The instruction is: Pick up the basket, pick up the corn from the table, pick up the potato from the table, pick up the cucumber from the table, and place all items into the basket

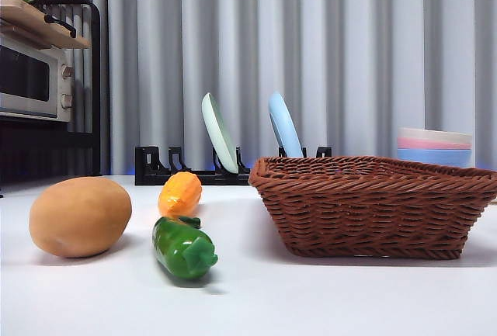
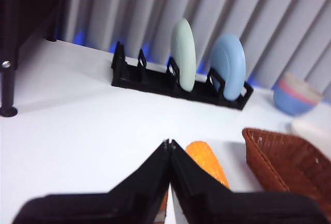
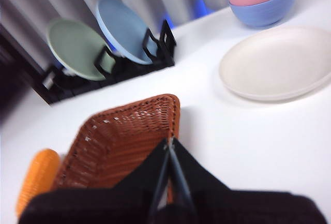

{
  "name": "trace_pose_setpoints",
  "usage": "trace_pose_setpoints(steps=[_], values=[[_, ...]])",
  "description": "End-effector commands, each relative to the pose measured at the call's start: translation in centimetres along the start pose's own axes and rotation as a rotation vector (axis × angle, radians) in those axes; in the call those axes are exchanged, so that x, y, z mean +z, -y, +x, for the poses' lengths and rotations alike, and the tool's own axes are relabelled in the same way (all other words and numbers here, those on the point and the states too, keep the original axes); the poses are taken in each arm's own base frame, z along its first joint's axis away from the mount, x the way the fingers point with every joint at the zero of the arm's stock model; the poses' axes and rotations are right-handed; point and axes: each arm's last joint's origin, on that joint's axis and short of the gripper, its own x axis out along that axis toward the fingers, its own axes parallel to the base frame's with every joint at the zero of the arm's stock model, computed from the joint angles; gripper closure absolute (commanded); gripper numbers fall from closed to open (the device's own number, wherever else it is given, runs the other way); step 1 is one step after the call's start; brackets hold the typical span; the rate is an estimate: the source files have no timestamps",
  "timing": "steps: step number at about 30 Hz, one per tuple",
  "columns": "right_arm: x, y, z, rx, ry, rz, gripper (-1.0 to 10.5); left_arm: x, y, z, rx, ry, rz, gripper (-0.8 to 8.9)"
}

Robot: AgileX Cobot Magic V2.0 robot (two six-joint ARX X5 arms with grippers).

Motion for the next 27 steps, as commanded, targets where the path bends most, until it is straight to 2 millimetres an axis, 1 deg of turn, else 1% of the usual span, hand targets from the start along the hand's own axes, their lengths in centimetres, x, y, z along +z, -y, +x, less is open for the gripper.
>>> trace_pose_setpoints(steps=[1,4,6,8,10,12,13,14,15,16,17,18,23,27], values=[[2.7,-0.9,1.2,-0.007,-0.065,-0.120,9.6,1.5,0.3,1.0,-0.014,-0.067,0.072,8.21],[4.9,-1.7,2.8,0.035,-0.178,-0.183,9.6,3.0,0.6,2.5,-0.057,-0.169,0.098,8.21],[5.9,-2.1,4.0,0.061,-0.256,-0.214,9.6,3.7,0.6,3.8,-0.081,-0.243,0.110,8.21],[6.5,-2.4,5.2,0.095,-0.337,-0.230,9.5,4.2,0.6,5.2,-0.108,-0.317,0.112,8.18],[6.8,-2.6,6.6,0.139,-0.413,-0.230,9.5,4.6,0.5,6.5,-0.130,-0.389,0.106,8.17],[6.6,-2.6,7.7,0.177,-0.467,-0.220,9.4,4.8,0.4,7.7,-0.148,-0.439,0.089,8.12],[6.4,-2.6,8.4,0.188,-0.490,-0.213,9.1,4.9,0.4,8.2,-0.155,-0.456,0.080,8.03],[6.2,-2.5,8.8,0.196,-0.506,-0.215,8.5,5.0,0.4,8.6,-0.167,-0.470,0.073,7.64],[5.9,-2.4,9.4,0.196,-0.527,-0.218,7.8,5.1,0.4,9.0,-0.173,-0.479,0.068,6.78],[5.6,-2.2,9.9,0.191,-0.546,-0.214,7.0,5.2,0.4,9.3,-0.175,-0.485,0.067,5.72],[5.4,-2.1,10.3,0.186,-0.562,-0.212,6.6,5.3,0.4,9.6,-0.174,-0.489,0.067,4.93],[5.1,-2.0,10.8,0.181,-0.577,-0.209,6.3,5.5,0.5,9.8,-0.174,-0.491,0.067,4.41],[3.8,-1.3,13.3,0.151,-0.633,-0.200,6.3,6.1,0.8,10.4,-0.180,-0.484,0.068,4.34],[2.4,-0.6,15.5,0.102,-0.685,-0.201,6.3,6.4,1.0,10.5,-0.191,-0.461,0.077,4.35]])
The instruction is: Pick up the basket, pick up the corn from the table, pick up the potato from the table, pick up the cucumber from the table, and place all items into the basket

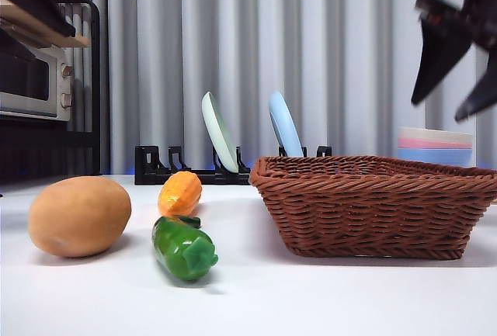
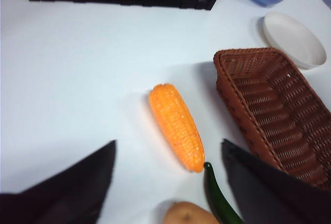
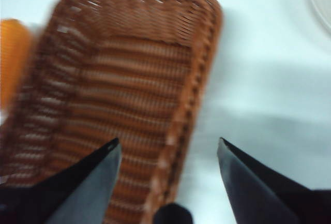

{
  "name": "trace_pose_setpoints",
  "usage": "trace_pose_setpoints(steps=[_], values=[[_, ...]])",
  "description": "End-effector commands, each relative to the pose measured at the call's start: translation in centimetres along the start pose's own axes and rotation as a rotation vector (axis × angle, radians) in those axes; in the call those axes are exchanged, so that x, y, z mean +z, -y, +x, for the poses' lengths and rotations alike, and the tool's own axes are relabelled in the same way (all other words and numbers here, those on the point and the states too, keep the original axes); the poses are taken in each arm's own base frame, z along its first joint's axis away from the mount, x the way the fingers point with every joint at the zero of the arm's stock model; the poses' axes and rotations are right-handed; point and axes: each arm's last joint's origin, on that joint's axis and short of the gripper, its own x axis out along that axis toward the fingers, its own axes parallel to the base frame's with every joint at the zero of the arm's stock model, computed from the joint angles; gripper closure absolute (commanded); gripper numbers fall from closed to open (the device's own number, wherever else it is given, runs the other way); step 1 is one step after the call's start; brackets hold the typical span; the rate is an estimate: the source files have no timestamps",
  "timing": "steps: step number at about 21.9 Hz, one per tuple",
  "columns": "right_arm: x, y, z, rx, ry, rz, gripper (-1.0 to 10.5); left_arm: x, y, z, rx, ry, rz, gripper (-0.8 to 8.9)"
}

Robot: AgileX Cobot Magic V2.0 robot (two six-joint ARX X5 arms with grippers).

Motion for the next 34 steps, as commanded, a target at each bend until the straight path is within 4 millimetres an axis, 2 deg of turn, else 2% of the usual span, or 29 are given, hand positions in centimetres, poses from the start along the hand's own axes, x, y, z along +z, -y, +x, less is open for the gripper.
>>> trace_pose_setpoints(steps=[1,9,12,14,17,22,24,27,30,34], values=[[0.0,0.6,1.9,0.002,-0.040,0.005,6.3,0.3,0.2,0.0,-0.005,0.016,0.021,4.35],[-1.3,2.1,7.7,0.054,-0.204,0.082,6.4,0.4,0.2,0.1,-0.008,0.030,0.007,4.36],[-1.6,2.1,8.5,0.128,-0.224,0.112,9.7,0.8,0.3,0.1,-0.018,0.068,-0.004,4.39],[-1.3,2.0,7.9,0.127,-0.203,0.122,9.6,1.1,0.5,0.7,-0.037,0.082,-0.014,4.41],[-0.6,1.7,5.8,0.122,-0.134,0.142,9.6,1.2,0.8,3.0,-0.071,0.028,-0.040,4.40],[0.5,0.1,0.1,0.128,0.042,0.096,9.6,2.8,2.3,8.8,-0.134,-0.118,-0.024,4.25],[0.6,-0.7,-2.4,0.131,0.119,0.071,9.6,3.1,3.0,11.7,-0.045,-0.225,-0.008,3.49],[0.3,-1.4,-5.6,0.129,0.204,0.054,9.6,2.4,3.2,15.4,0.087,-0.357,0.007,3.43],[-0.2,-2.1,-8.2,0.130,0.277,0.037,9.6,1.0,3.1,18.6,0.101,-0.431,0.013,3.43],[-0.5,-2.6,-9.6,0.134,0.326,0.026,9.6,-0.6,3.1,21.0,0.127,-0.453,0.037,3.45]])
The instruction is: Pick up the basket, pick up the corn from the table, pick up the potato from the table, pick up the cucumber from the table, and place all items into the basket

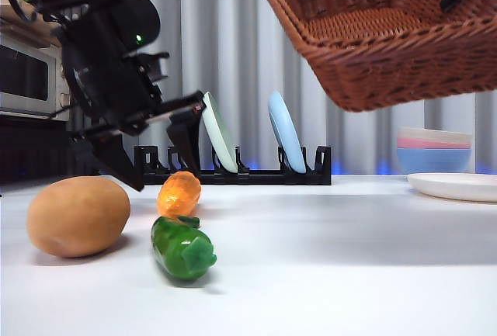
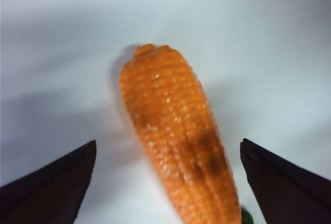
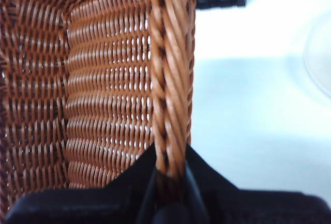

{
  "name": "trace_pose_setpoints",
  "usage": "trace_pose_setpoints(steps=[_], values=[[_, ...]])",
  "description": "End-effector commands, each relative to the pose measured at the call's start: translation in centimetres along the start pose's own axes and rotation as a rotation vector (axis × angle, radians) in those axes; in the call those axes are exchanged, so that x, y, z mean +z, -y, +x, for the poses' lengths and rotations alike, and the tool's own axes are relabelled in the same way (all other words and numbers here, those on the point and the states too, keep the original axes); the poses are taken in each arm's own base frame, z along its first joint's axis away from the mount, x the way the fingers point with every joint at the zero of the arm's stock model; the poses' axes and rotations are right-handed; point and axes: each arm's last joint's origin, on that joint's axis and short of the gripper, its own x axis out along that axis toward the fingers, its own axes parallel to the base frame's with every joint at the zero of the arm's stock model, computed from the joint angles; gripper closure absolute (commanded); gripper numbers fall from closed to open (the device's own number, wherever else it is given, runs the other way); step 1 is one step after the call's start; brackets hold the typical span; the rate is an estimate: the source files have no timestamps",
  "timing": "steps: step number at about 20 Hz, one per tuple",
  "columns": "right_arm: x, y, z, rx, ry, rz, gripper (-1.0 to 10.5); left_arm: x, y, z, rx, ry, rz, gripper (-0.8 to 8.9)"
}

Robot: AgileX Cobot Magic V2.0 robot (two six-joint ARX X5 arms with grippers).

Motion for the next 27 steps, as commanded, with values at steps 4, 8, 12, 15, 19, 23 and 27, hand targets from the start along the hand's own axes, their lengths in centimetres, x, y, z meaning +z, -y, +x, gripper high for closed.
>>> trace_pose_setpoints(steps=[4,8,12,15,19,23,27], values=[[0.1,-0.1,-0.1,0.011,0.016,0.016,9.6,0.2,0.5,1.6,-0.016,0.032,0.030,4.29],[0.1,-0.1,-0.1,0.011,0.015,0.017,9.6,0.1,0.3,1.6,-0.026,0.017,0.045,8.21],[0.1,-0.1,-0.1,0.011,0.015,0.019,9.6,0.0,0.1,1.6,-0.023,0.002,0.046,8.22],[0.1,0.0,0.1,0.010,0.008,0.022,9.6,0.5,0.6,-0.4,-0.076,0.016,0.063,8.22],[0.3,0.6,2.1,0.014,-0.026,0.037,9.6,1.7,2.7,-9.7,-0.113,0.205,0.109,8.22],[-0.1,0.7,6.2,0.053,-0.105,0.085,9.6,0.4,5.5,-19.3,-0.211,0.460,0.135,8.22],[-0.6,-1.2,10.0,0.132,-0.140,0.122,9.5,-1.1,9.0,-20.5,-0.308,0.468,0.186,8.22]])
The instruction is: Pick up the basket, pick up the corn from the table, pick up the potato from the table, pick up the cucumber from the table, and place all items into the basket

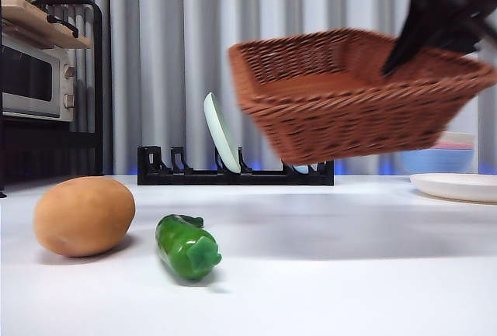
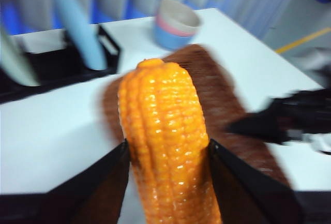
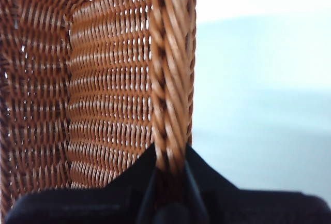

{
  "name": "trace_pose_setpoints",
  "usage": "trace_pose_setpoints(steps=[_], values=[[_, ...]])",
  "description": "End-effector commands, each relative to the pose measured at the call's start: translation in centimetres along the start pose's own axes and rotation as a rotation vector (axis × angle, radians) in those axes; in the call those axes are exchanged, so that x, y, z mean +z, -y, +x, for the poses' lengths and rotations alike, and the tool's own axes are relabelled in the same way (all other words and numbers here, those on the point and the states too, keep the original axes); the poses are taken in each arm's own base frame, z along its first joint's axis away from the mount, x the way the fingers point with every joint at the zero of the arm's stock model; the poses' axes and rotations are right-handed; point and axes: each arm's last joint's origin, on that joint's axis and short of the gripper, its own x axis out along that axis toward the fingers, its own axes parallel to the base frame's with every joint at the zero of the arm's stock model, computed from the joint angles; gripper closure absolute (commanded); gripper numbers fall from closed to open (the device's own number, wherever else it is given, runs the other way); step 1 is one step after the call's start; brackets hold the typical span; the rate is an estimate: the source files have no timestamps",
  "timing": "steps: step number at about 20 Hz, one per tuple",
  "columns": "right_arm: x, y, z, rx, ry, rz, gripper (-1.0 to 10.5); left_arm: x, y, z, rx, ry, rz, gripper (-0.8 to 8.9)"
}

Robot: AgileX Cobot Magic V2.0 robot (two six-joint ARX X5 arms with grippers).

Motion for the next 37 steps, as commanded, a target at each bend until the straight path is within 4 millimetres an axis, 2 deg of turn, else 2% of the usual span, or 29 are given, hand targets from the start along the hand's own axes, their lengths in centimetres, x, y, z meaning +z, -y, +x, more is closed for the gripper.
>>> trace_pose_setpoints(steps=[1,5,9,10,11,12,13,14,16,18,22,23,25,27,29,31,37], values=[[0.1,-1.4,1.4,0.067,0.012,0.042,9.5,-1.5,1.2,2.3,0.005,-0.083,-0.012,8.22],[0.0,-3.6,2.2,0.142,0.037,0.012,9.5,-3.9,3.3,6.1,0.115,-0.193,0.038,8.22],[0.0,-3.9,2.3,0.152,0.036,0.027,9.5,-6.2,4.0,9.5,0.112,-0.307,0.061,7.87],[0.0,-3.9,2.3,0.153,0.035,0.028,9.5,-6.7,4.0,10.0,0.114,-0.332,0.064,6.61],[0.0,-3.9,2.3,0.152,0.034,0.029,9.5,-7.0,4.0,10.4,0.118,-0.347,0.065,4.36],[0.0,-3.9,2.3,0.152,0.034,0.029,9.5,-7.1,3.9,10.5,0.119,-0.354,0.065,2.77],[0.0,-3.9,2.3,0.152,0.034,0.029,9.5,-7.1,3.9,10.5,0.120,-0.355,0.065,2.20],[0.0,-3.9,2.3,0.152,0.034,0.029,9.5,-7.1,4.0,10.5,0.118,-0.352,0.065,2.20],[0.0,-3.9,2.3,0.151,0.035,0.029,9.5,-6.7,4.0,10.1,0.114,-0.338,0.064,2.20],[0.0,-3.8,2.3,0.148,0.036,0.030,9.5,-5.3,4.4,7.9,0.109,-0.316,0.064,2.21],[0.4,-3.2,2.1,0.133,0.061,0.037,9.5,-1.9,5.7,0.3,0.071,-0.234,0.078,2.21],[0.5,-3.0,2.0,0.130,0.070,0.039,9.5,-1.7,5.7,-1.9,0.079,-0.221,0.089,2.21],[0.7,-2.5,1.9,0.119,0.082,0.047,9.5,-2.3,5.3,-4.9,0.154,-0.263,0.110,2.21],[0.9,-1.9,1.6,0.105,0.092,0.059,9.5,-3.6,4.7,-6.3,0.234,-0.382,0.119,2.21],[1.1,-1.4,1.5,0.092,0.101,0.070,9.5,-5.0,4.1,-6.2,0.323,-0.471,0.106,2.21],[1.2,-0.9,1.3,0.081,0.109,0.079,9.5,-6.6,3.6,-5.1,0.357,-0.521,0.082,2.21],[1.4,-0.1,1.0,0.061,0.123,0.092,9.5,-12.9,0.9,-0.3,0.434,-0.561,0.012,2.21]])
